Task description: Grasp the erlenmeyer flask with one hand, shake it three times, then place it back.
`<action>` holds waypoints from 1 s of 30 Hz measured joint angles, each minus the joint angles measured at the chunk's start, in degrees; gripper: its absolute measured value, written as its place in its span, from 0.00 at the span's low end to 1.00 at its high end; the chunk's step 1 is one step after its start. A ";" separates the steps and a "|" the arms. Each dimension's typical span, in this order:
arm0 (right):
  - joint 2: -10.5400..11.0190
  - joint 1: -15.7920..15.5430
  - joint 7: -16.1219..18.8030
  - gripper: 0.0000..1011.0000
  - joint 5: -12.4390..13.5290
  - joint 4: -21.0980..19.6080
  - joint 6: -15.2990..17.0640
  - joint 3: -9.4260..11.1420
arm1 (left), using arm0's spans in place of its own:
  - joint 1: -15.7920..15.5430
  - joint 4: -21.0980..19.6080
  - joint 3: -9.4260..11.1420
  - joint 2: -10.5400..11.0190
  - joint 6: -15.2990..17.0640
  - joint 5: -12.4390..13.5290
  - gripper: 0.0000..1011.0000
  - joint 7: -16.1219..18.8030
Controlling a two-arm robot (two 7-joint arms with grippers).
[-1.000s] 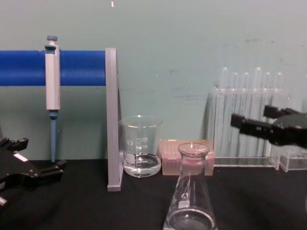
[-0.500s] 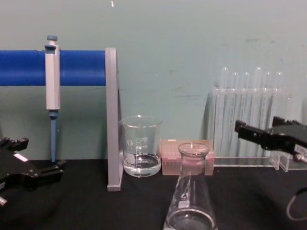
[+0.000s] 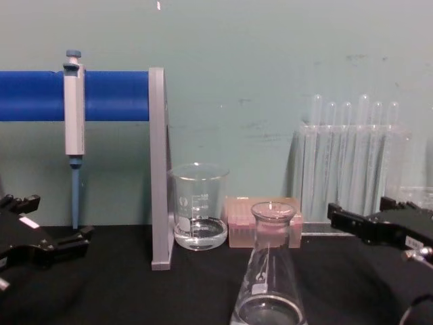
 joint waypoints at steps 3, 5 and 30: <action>-0.20 0.00 0.10 0.99 -0.36 0.34 0.19 0.18 | 0.00 0.00 0.00 0.00 0.00 0.00 0.99 0.00; -0.39 0.00 0.27 0.99 -0.77 0.55 0.45 0.48 | 0.00 0.00 0.00 0.00 0.00 0.00 0.99 0.00; -0.51 -0.24 0.82 0.99 -1.62 0.60 0.94 0.84 | 0.00 0.00 0.00 0.00 0.00 0.00 0.99 0.00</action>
